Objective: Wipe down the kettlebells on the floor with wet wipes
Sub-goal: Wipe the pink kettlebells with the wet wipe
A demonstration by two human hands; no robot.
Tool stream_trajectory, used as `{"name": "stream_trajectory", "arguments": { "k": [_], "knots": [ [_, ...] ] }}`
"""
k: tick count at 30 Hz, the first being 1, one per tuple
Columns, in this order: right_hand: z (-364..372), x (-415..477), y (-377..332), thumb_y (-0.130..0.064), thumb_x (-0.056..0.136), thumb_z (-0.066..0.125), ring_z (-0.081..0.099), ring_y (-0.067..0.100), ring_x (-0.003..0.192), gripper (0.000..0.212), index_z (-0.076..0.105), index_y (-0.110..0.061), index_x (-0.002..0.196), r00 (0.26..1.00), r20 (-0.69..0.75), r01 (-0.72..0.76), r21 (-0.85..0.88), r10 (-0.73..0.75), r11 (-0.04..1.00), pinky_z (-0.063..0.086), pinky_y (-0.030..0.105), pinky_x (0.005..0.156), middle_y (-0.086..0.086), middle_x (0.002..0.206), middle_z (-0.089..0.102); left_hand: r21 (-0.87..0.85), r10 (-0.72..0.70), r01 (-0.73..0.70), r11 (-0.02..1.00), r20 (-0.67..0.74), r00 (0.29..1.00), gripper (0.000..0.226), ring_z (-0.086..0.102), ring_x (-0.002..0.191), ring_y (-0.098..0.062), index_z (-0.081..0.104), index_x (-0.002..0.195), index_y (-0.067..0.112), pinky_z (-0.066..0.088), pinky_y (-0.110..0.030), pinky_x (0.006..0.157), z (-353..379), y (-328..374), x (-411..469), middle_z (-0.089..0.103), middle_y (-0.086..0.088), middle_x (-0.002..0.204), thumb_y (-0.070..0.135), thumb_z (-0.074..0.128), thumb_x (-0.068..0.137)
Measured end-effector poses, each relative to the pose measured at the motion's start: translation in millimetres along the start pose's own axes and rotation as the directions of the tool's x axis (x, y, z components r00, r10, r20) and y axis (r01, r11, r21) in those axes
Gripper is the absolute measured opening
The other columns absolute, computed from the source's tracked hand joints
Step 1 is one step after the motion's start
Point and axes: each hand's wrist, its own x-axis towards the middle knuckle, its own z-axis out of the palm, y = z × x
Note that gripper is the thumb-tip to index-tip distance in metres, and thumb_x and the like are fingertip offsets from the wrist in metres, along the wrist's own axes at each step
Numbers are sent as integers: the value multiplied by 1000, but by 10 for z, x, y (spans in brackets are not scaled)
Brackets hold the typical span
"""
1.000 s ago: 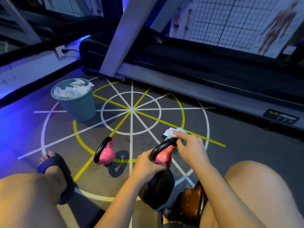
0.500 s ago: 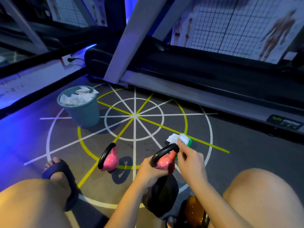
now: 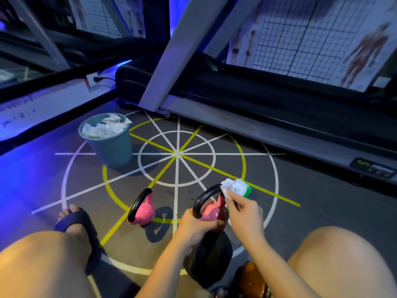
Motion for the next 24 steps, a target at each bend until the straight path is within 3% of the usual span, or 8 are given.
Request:
{"name": "stream_trajectory", "arguments": {
  "k": [3,7,11,14,16,18,21,24],
  "knots": [
    [-49,-94,-132,-24,95,63,57,3,60,29,69,-44,116,997,-19,79,66,-78,995,41,14,55,-9,62,62,7,9,-9,1000,5,1000,48,70,100,-7,74,106,39,55,-38,97,-19,12,-22,77,12,99,36,94,62],
    [-88,221,94,-21,95,61,61,19,80,27,74,-33,115,964,-191,-159,143,185,977,48,31,72,-6,72,67,74,14,-15,997,12,1000,52,69,94,-7,74,106,33,56,-38,95,-3,20,-37,77,10,96,35,92,58],
    [159,214,347,-20,87,64,66,19,86,16,76,-27,93,928,107,-369,127,357,921,58,40,80,-1,85,73,133,48,-54,990,44,998,48,68,95,-7,73,103,35,55,-38,94,-3,51,-67,75,11,95,31,88,58],
    [196,240,427,-15,88,64,67,17,83,17,75,-22,99,912,114,-409,192,393,892,57,35,78,-2,84,73,146,63,-68,987,40,997,42,69,93,-7,73,99,34,56,-36,91,-9,48,-68,75,10,93,25,88,61],
    [61,267,318,-11,90,66,68,11,79,20,78,-20,104,928,46,-360,373,370,855,58,30,74,-7,83,74,154,71,-77,985,47,996,41,69,91,-5,73,98,35,56,-28,87,-3,40,-72,76,11,92,22,89,63],
    [-87,227,117,-13,94,65,68,-2,83,25,78,-32,105,969,-41,-208,388,242,898,53,14,68,-16,91,72,175,92,-102,979,64,994,40,68,92,-4,72,99,36,52,-19,81,2,62,-84,76,10,93,19,88,66],
    [-154,106,-29,-14,95,55,59,6,77,40,74,-47,105,996,-92,9,90,-1,996,43,15,64,-12,87,68,182,106,-118,976,75,992,39,68,87,0,73,96,36,49,-7,68,-5,112,-106,76,11,91,11,85,68],
    [-179,17,-5,-14,96,53,58,15,80,42,69,-47,116,996,-85,19,-43,-23,999,41,21,66,-2,92,66,186,106,-120,975,87,991,38,68,82,3,73,96,34,47,-7,65,2,157,-130,76,10,89,11,85,68]
  ]
}}
